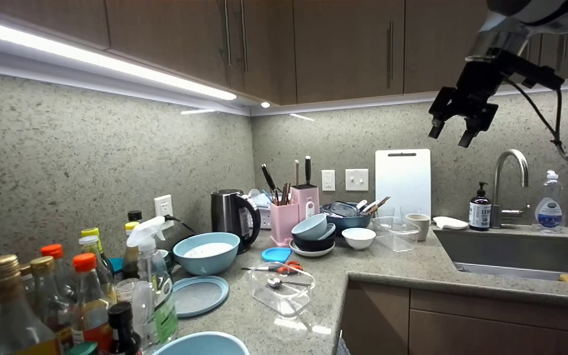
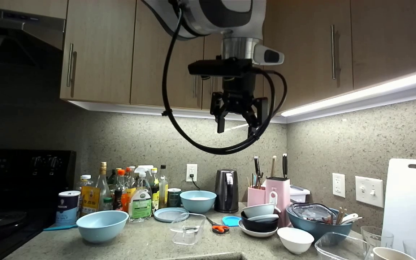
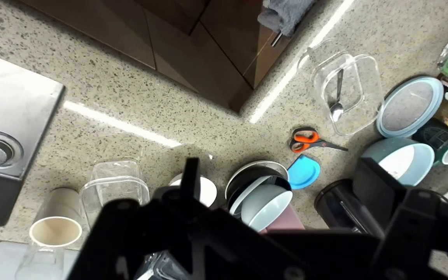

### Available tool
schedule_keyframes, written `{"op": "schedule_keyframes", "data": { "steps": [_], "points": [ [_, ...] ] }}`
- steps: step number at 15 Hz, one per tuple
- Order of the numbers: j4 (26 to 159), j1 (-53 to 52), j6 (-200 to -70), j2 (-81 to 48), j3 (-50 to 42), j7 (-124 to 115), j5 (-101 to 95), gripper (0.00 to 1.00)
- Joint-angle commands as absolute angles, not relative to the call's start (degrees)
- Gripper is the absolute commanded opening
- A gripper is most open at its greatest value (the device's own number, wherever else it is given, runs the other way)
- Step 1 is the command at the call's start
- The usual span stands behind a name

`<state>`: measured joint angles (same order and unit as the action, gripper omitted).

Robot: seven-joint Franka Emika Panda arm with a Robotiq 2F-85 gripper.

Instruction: Put the chopstick in the right blue bowl

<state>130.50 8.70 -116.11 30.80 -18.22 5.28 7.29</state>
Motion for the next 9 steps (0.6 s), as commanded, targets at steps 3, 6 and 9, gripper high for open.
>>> {"op": "schedule_keyframes", "data": {
  "steps": [3, 6, 9],
  "points": [
    [116.41, 9.83, -115.13, 12.31, -18.52, 3.46, 8.92, 1.0],
    [109.51, 10.96, -116.22, 4.35, -19.58, 4.32, 10.13, 1.0],
    [110.73, 12.03, -116.13, 5.13, -18.3, 4.27, 8.72, 1.0]
  ]
}}
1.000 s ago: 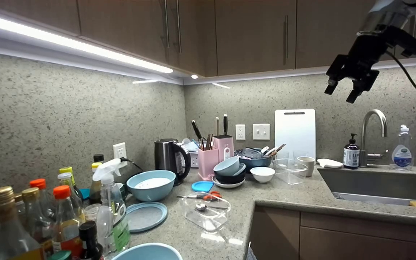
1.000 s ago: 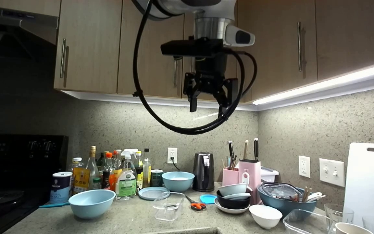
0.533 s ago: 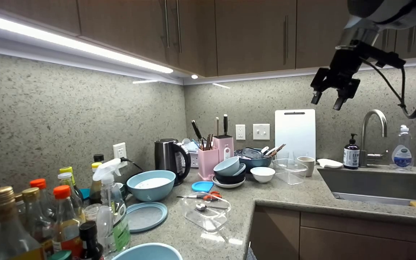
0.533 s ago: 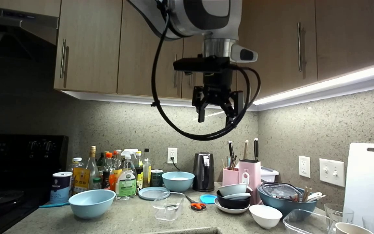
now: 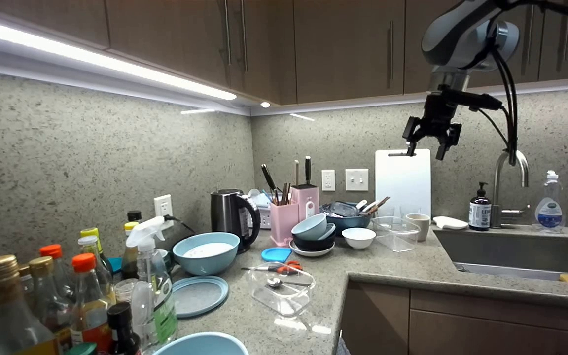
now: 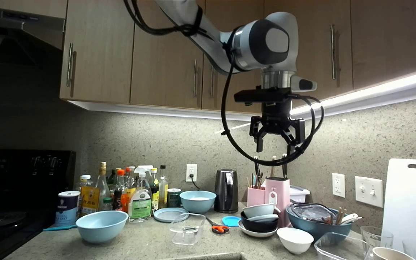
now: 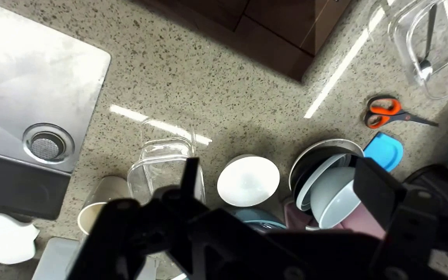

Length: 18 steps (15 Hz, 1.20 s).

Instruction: Put the chopstick in the right blue bowl

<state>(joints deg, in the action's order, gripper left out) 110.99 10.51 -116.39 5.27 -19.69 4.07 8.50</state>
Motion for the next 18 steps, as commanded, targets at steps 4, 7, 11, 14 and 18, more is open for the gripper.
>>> {"op": "schedule_keyframes", "data": {
  "steps": [4, 7, 11, 14, 18],
  "points": [
    [110.62, 12.02, -116.09, 5.12, -17.88, 4.25, 8.7, 1.0],
    [106.71, 11.91, -112.95, 1.15, -18.15, 5.6, 10.21, 1.0],
    [94.91, 13.56, -104.69, -11.03, -18.37, 5.65, 10.94, 1.0],
    [85.34, 16.35, -98.72, -20.06, -17.33, 5.66, 10.76, 1.0],
    [72.34, 21.33, -91.3, -30.04, -14.91, 5.62, 11.61, 1.0]
  ]
}}
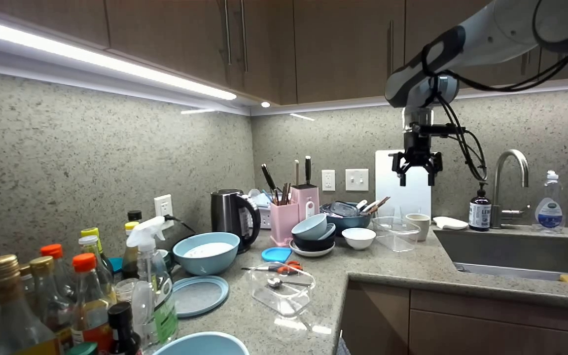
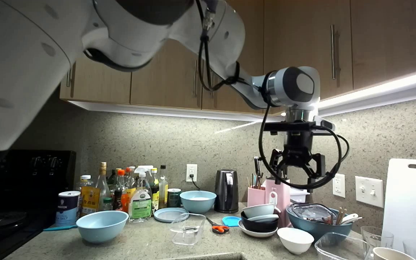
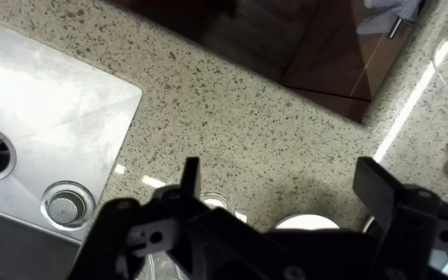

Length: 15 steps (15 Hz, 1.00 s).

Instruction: Put the chopstick in the right blue bowl

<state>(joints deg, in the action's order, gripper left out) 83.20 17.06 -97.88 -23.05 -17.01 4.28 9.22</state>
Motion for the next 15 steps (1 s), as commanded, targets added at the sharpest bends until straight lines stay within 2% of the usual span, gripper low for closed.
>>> {"op": "schedule_keyframes", "data": {
  "steps": [1, 2, 3, 6, 10, 15],
  "points": [
    [69.14, 22.5, -89.18, -31.97, -14.24, 4.82, 12.28, 1.0],
    [65.88, 23.52, -87.12, -33.53, -13.78, 3.17, 12.87, 1.0],
    [73.61, 20.77, -92.08, -29.78, -15.25, 4.2, 10.81, 1.0],
    [67.76, 22.73, -89.12, -32.93, -14.52, 4.18, 11.61, 1.0],
    [67.05, 22.83, -88.73, -33.15, -14.19, 4.12, 11.62, 1.0],
    [56.85, 24.26, -87.99, -42.29, -12.73, 0.34, 10.2, 1.0]
  ]
}}
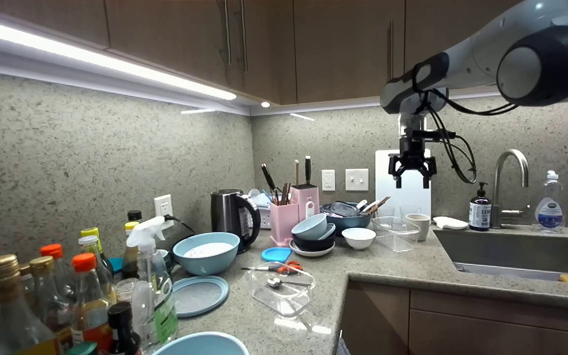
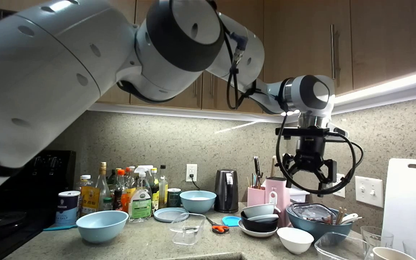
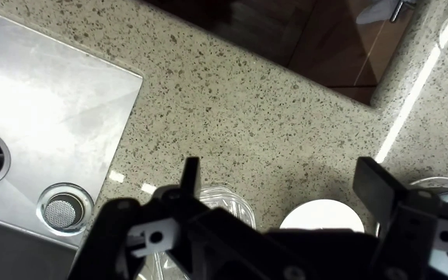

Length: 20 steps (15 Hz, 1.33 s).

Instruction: Put the chopstick in the right blue bowl

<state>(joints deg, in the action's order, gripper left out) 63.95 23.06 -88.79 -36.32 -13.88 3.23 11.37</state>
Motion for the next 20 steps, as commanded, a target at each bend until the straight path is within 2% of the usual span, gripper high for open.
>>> {"op": "schedule_keyframes", "data": {
  "steps": [1, 6, 9, 10, 20],
  "points": [
    [54.84, 24.4, -88.2, -44.27, -12.61, -0.15, 9.99, 1.0],
    [43.03, 24.21, -87.1, -54.18, -14.44, -2.13, 9.64, 1.0],
    [38.45, 25.7, -88.33, -56.92, -12.49, -4.46, 7.53, 1.0],
    [43.68, 24.17, -88.89, -54.54, -13.84, -2.09, 8.97, 1.0],
    [37.11, 27.5, -96.02, -58.88, -12.58, -5.89, 13.56, 1.0]
  ]
}}
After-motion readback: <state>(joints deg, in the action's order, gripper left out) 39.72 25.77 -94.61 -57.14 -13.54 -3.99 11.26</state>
